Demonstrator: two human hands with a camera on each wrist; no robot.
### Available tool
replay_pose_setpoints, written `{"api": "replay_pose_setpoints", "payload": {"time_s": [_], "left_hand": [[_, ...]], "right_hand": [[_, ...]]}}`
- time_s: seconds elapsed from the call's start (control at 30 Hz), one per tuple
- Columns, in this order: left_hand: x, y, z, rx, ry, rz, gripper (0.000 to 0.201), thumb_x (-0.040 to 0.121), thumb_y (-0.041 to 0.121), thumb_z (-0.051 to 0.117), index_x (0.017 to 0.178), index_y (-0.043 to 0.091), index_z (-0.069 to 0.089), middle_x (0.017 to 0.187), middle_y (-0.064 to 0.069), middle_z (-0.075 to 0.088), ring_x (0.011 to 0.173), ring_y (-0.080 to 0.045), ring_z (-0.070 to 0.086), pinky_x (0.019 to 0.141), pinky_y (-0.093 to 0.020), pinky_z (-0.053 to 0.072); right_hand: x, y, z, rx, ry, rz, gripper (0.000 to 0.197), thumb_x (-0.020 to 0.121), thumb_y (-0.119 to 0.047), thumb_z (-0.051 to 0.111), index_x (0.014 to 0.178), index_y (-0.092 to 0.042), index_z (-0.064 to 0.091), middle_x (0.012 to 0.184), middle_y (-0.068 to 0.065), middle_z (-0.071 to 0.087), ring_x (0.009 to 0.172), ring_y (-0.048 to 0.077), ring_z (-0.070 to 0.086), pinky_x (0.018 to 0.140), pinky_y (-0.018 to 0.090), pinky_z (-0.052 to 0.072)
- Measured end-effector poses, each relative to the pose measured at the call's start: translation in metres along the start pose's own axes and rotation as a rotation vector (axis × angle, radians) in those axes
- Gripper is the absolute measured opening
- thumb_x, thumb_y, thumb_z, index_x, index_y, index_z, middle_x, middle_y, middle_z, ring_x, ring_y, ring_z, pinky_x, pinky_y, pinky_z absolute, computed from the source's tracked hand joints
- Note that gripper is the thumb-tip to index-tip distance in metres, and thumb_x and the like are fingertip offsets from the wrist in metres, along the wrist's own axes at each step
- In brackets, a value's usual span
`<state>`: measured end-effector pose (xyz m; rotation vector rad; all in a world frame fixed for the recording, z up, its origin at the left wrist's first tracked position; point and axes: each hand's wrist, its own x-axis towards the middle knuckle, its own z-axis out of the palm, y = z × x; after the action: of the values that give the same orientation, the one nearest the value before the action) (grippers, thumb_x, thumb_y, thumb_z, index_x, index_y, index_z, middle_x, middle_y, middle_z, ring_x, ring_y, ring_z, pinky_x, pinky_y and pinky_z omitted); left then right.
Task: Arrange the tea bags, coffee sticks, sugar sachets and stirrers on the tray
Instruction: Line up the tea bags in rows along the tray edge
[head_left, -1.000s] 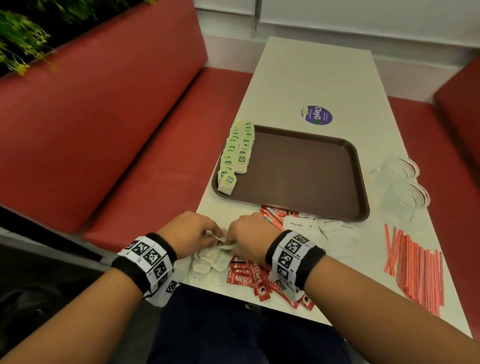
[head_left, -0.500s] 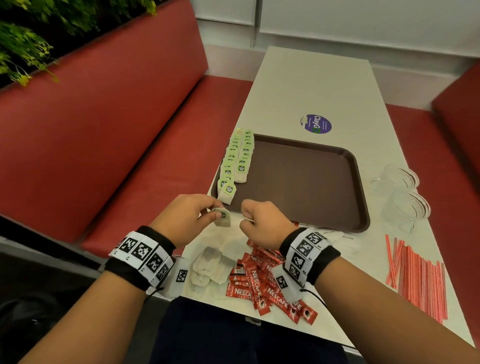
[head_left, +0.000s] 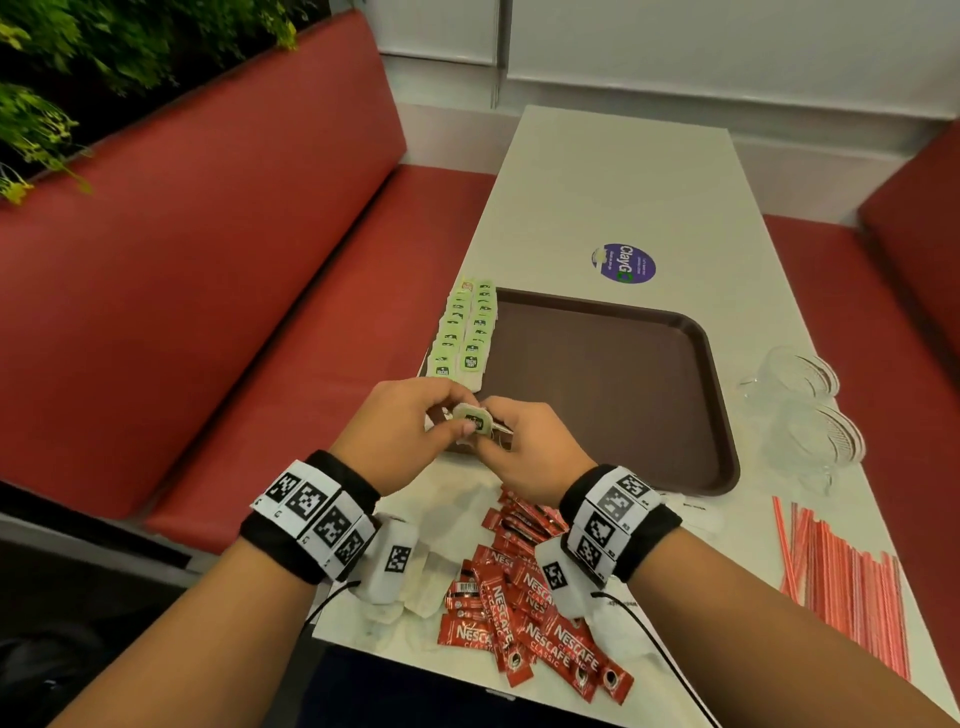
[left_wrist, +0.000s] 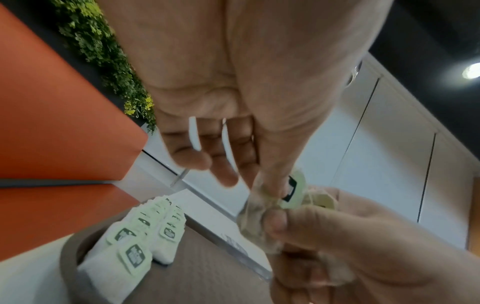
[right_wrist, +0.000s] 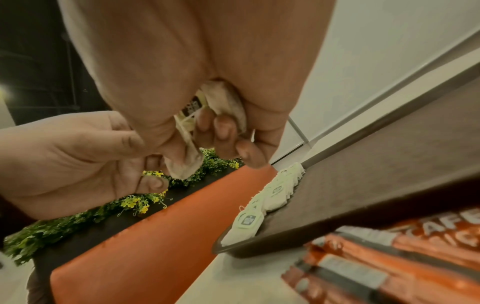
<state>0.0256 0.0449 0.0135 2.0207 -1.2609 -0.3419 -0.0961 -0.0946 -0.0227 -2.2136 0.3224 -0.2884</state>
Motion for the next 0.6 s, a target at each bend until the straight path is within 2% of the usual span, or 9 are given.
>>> {"api": "replay_pose_setpoints", "payload": {"time_s": [0.1,0.2,0.3,0.4,0.5,0.6], "left_hand": [[0.020,-0.006,0.002,0.071,-0.068,-0.077,0.004,0.089,0.026,0.071,0.090,0.029,0.072,0.069,0.014,0.064,0.062,0.000,0.053,0.060,-0.015,0.037],[0.050,-0.016,0.000,0.134,-0.036,-0.144,0.002,0.092,0.028,0.067,0.092,0.028,0.069,0.076,0.010,0.067,0.069,-0.004,0.057,0.062,-0.020,0.039],[0.082,-0.031,0.003,0.235,-0.121,-0.270,0.010,0.094,0.029,0.064,0.103,0.024,0.067,0.091,0.005,0.068,0.078,-0.013,0.060,0.068,-0.026,0.043],[0.108,-0.046,0.013,0.315,-0.250,-0.346,0.025,0.092,0.032,0.066,0.115,0.021,0.067,0.109,-0.002,0.068,0.091,-0.019,0.065,0.081,-0.032,0.054],[0.125,-0.053,0.024,0.382,-0.283,-0.384,0.033,0.089,0.036,0.070,0.118,0.019,0.068,0.113,-0.004,0.068,0.100,-0.022,0.064,0.088,-0.033,0.053],[0.136,-0.056,0.030,0.442,-0.286,-0.430,0.029,0.086,0.036,0.073,0.103,0.013,0.072,0.102,-0.006,0.069,0.098,-0.025,0.066,0.083,-0.033,0.054]], "right_hand": [[0.003,0.008,-0.005,-0.036,-0.022,0.042,0.005,0.096,-0.021,0.059,0.091,-0.023,0.060,0.078,-0.002,0.065,0.067,0.015,0.058,0.061,0.031,0.045],[0.003,0.015,-0.013,-0.044,-0.024,0.121,0.012,0.095,-0.017,0.054,0.104,-0.022,0.048,0.085,0.000,0.063,0.062,0.010,0.053,0.058,0.025,0.039],[0.001,0.022,-0.021,-0.006,-0.027,0.181,0.014,0.093,-0.011,0.051,0.092,-0.019,0.039,0.068,-0.001,0.050,0.054,0.013,0.041,0.053,0.028,0.034],[0.000,0.027,-0.026,-0.008,-0.027,0.190,0.023,0.095,-0.012,0.048,0.078,-0.021,0.036,0.063,-0.004,0.043,0.054,0.011,0.035,0.054,0.028,0.033],[0.000,0.031,-0.029,-0.002,-0.012,0.210,0.023,0.097,-0.016,0.048,0.076,-0.021,0.041,0.065,-0.003,0.048,0.056,0.012,0.040,0.056,0.032,0.038],[-0.001,0.032,-0.033,0.003,-0.042,0.231,0.013,0.098,-0.017,0.045,0.086,-0.020,0.049,0.076,0.004,0.066,0.066,0.022,0.059,0.064,0.042,0.050]]}}
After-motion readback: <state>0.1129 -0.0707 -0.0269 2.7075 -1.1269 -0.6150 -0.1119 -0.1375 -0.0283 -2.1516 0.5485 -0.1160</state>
